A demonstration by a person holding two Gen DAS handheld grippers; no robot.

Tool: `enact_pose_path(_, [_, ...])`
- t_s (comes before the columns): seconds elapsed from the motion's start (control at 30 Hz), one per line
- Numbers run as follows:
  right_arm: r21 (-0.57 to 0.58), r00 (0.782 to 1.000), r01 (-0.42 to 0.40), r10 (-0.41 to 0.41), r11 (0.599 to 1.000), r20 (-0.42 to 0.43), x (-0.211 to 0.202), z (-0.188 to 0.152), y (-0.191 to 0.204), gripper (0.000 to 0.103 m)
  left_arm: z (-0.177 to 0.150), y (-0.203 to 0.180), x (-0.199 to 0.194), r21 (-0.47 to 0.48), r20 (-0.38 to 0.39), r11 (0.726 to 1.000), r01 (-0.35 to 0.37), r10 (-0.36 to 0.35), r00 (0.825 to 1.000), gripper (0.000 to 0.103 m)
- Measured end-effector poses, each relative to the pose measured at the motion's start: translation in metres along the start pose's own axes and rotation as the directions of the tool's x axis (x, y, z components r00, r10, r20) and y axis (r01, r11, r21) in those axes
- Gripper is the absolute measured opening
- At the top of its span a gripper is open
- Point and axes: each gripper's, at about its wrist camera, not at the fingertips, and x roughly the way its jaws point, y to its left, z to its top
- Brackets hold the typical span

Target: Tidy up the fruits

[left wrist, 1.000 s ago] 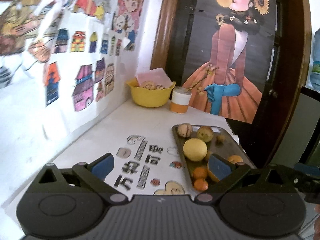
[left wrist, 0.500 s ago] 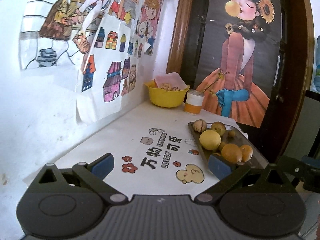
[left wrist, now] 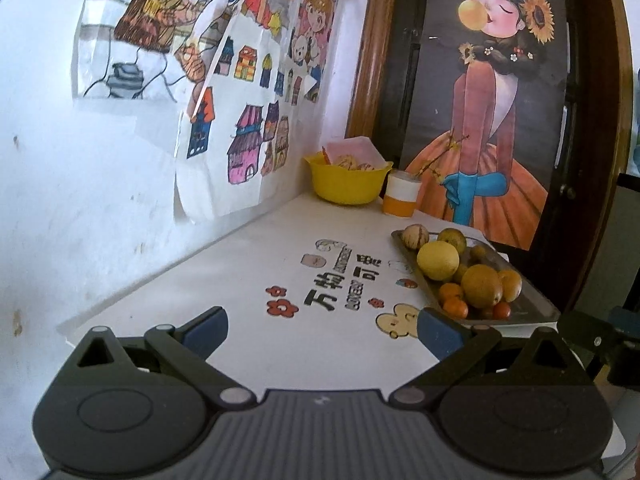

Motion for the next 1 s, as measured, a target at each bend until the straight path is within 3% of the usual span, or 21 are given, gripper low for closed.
enact_pose_path(1.0, [0.010,1.000,0.006,-0.006,1.000,-0.022,0.0040,-0.0039,0.0011,0.102,-0.0031,-0.0001,-0.0008,-0.001,-0.007,1.000,-0.005,0.005,1.000,0.102])
